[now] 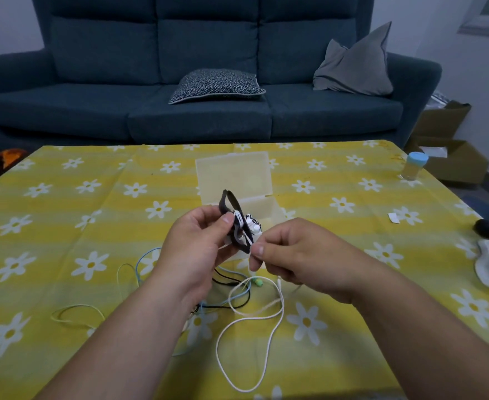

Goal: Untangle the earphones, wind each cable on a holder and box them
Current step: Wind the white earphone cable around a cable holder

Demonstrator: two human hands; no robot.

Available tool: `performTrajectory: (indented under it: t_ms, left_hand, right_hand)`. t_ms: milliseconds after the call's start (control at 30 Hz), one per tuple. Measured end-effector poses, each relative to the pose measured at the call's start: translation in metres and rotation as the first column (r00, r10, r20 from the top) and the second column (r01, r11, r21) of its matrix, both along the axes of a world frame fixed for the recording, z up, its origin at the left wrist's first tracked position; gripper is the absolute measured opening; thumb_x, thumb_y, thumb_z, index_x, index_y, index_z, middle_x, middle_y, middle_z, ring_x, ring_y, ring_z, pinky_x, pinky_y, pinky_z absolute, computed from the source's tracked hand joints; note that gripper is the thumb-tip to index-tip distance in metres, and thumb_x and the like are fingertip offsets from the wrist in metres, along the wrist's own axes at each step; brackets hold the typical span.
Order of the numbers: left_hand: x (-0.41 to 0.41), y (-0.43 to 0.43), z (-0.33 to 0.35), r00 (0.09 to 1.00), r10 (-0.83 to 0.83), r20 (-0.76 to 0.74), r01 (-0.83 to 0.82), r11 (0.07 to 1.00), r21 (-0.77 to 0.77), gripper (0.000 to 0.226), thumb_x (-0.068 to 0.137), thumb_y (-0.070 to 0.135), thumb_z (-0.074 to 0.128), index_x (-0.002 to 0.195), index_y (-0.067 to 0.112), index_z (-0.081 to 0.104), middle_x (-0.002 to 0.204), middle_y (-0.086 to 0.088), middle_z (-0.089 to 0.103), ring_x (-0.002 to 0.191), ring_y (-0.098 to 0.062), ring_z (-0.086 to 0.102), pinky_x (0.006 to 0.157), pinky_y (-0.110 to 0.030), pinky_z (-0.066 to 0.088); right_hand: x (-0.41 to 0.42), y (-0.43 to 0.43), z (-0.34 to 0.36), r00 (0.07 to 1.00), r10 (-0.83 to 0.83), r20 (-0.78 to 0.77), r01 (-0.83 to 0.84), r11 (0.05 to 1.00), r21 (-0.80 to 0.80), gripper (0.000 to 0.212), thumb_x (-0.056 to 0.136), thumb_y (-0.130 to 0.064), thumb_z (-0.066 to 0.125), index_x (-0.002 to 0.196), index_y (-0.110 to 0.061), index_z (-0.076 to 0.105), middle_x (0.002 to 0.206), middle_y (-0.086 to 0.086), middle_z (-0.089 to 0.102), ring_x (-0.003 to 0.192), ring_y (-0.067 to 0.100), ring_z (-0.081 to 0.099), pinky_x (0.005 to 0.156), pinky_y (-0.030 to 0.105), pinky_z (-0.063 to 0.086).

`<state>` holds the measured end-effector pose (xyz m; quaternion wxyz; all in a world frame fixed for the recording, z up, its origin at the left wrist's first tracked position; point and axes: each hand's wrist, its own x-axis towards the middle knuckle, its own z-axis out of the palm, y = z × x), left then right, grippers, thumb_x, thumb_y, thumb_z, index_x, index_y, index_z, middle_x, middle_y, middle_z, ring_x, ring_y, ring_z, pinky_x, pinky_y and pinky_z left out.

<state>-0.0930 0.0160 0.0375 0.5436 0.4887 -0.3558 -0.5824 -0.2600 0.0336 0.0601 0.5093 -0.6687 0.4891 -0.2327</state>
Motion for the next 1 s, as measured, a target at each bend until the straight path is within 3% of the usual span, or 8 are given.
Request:
performTrajectory:
  t_ms: [200, 267, 400, 500, 633, 767, 933, 1000]
  left_hand:
    - [-0.002, 0.002, -0.001, 0.973, -0.072, 0.220, 0.101, 0.987, -0.122, 0.008, 0.092, -0.001, 0.061, 0.094, 0.007, 0.065, 0.086, -0.008, 0.064, 0.069, -0.016, 0.067, 0.068, -0.033, 0.061]
    - [-0.003, 0.002, -0.005, 0.941, -0.102, 0.322, 0.157, 0.976, -0.150, 0.011, 0.090, -0.001, 0.064, 0.092, 0.010, 0.067, 0.089, -0.008, 0.066, 0.076, -0.022, 0.067, 0.075, -0.041, 0.060]
    - [-0.001, 0.004, -0.010, 0.862, -0.168, 0.478, 0.257, 0.958, -0.128, 0.015, 0.088, 0.002, 0.067, 0.089, 0.017, 0.069, 0.085, -0.005, 0.063, 0.064, -0.017, 0.062, 0.067, -0.034, 0.053]
    - [-0.001, 0.006, -0.013, 0.794, -0.230, 0.562, 0.326, 0.942, -0.075, 0.016, 0.086, 0.008, 0.071, 0.083, 0.023, 0.069, 0.089, -0.006, 0.067, 0.066, -0.018, 0.060, 0.074, -0.044, 0.054]
    - [-0.002, 0.010, -0.010, 0.792, -0.320, 0.519, 0.394, 0.919, -0.034, 0.015, 0.085, 0.008, 0.072, 0.085, 0.024, 0.071, 0.095, -0.007, 0.068, 0.071, -0.025, 0.061, 0.084, -0.053, 0.053]
    - [-0.006, 0.016, -0.008, 0.797, -0.394, 0.457, 0.449, 0.894, -0.013, 0.016, 0.086, 0.003, 0.071, 0.086, 0.019, 0.072, 0.091, -0.002, 0.068, 0.073, -0.031, 0.066, 0.086, -0.052, 0.054]
    - [-0.012, 0.019, -0.001, 0.852, -0.448, 0.270, 0.471, 0.882, -0.025, 0.011, 0.089, -0.002, 0.064, 0.094, 0.006, 0.068, 0.085, -0.004, 0.058, 0.067, -0.019, 0.061, 0.067, -0.029, 0.056]
    - [-0.011, 0.019, 0.000, 0.854, -0.459, 0.245, 0.479, 0.878, -0.022, 0.012, 0.089, -0.003, 0.064, 0.092, 0.007, 0.068, 0.084, -0.005, 0.056, 0.067, -0.020, 0.060, 0.066, -0.028, 0.056]
  right_hand:
    - [-0.002, -0.004, 0.009, 0.970, -0.205, 0.129, 0.213, 0.976, -0.049, 0.026, 0.094, -0.017, 0.062, 0.075, -0.002, 0.071, 0.050, -0.001, 0.040, 0.051, 0.016, 0.027, 0.050, 0.029, 0.021]
    - [-0.004, -0.005, 0.010, 0.965, -0.256, 0.053, 0.260, 0.959, -0.111, 0.022, 0.089, -0.016, 0.066, 0.077, 0.002, 0.070, 0.050, 0.000, 0.041, 0.050, 0.016, 0.030, 0.049, 0.027, 0.024]
    - [-0.008, -0.006, 0.013, 0.937, -0.289, -0.197, 0.224, 0.928, -0.297, 0.018, 0.085, -0.021, 0.070, 0.074, -0.007, 0.072, 0.057, 0.014, 0.056, 0.047, 0.013, 0.043, 0.048, 0.027, 0.037]
    - [-0.013, -0.006, 0.019, 0.930, -0.337, -0.148, 0.279, 0.907, -0.315, 0.014, 0.086, -0.022, 0.073, 0.073, -0.018, 0.075, 0.058, 0.001, 0.066, 0.043, 0.007, 0.047, 0.044, 0.023, 0.039]
    - [-0.017, -0.008, 0.017, 0.928, -0.368, 0.061, 0.371, 0.895, -0.249, 0.013, 0.088, -0.012, 0.071, 0.075, -0.012, 0.073, 0.058, 0.004, 0.066, 0.045, 0.014, 0.047, 0.048, 0.032, 0.038]
    - [-0.021, -0.015, 0.012, 0.853, -0.468, 0.231, 0.508, 0.846, -0.160, 0.012, 0.090, -0.006, 0.067, 0.079, -0.004, 0.070, 0.056, 0.003, 0.063, 0.043, 0.013, 0.041, 0.043, 0.024, 0.032]
    - [-0.024, -0.021, 0.008, 0.777, -0.545, 0.315, 0.596, 0.799, -0.088, 0.012, 0.091, -0.005, 0.067, 0.079, -0.004, 0.070, 0.052, 0.001, 0.059, 0.043, 0.013, 0.037, 0.045, 0.026, 0.029]
    - [-0.023, -0.020, 0.008, 0.769, -0.556, 0.314, 0.606, 0.791, -0.084, 0.011, 0.091, -0.007, 0.067, 0.080, -0.005, 0.071, 0.053, 0.001, 0.059, 0.043, 0.012, 0.039, 0.045, 0.025, 0.033]
